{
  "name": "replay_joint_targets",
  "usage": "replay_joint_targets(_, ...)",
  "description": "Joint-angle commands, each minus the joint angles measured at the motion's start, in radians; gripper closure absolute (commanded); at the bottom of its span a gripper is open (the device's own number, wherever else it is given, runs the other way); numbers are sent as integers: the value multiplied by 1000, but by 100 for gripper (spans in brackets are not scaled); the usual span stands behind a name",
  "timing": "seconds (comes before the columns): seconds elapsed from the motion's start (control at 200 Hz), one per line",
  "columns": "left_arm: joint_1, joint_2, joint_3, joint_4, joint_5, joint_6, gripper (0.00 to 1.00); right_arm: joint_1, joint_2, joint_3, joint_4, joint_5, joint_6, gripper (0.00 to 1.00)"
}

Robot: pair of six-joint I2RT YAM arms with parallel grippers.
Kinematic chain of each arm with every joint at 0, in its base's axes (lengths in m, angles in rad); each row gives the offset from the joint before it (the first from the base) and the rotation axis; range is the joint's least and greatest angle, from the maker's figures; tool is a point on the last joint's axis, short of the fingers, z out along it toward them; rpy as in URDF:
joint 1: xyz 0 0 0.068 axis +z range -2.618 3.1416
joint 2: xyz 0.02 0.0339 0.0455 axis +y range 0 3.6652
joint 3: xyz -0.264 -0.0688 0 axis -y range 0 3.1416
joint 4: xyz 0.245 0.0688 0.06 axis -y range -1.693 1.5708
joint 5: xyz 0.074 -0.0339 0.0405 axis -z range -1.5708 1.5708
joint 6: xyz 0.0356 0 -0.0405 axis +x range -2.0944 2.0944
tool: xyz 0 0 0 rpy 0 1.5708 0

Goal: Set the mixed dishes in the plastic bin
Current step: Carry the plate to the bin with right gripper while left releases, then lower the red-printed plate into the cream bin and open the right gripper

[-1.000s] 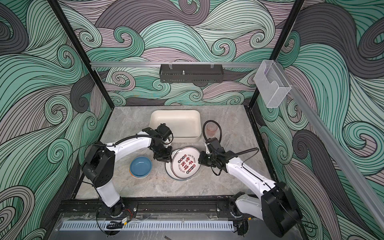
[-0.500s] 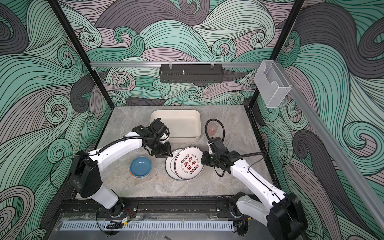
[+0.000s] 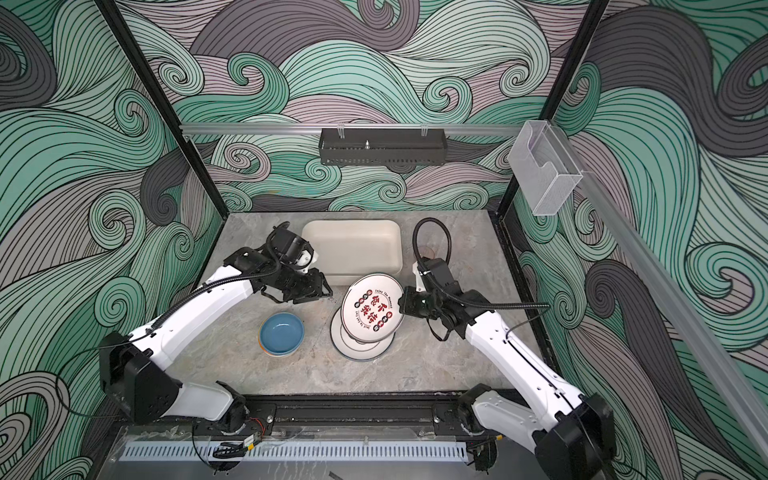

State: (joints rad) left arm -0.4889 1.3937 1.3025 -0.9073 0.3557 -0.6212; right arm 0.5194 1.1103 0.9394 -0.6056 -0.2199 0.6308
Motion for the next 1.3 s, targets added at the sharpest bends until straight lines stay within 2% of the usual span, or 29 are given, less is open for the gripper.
replay_joint_targets(0.0, 50, -55, 4, -30, -4, -3, 46, 2, 38, 69, 33, -26, -10, 100)
replay_joint_targets(0.28, 188, -158, -60, 5, -1, 24, 40, 2, 211, 228, 74, -44, -5, 100)
replay_joint_targets(0.585, 301, -180, -74, -16, 38, 38, 38, 1, 430, 419, 121, -63, 25, 100)
replay_joint_targets(1.291, 390, -196, -117, -52, 83, 52, 37, -13, 980, 888, 212, -67, 134, 100)
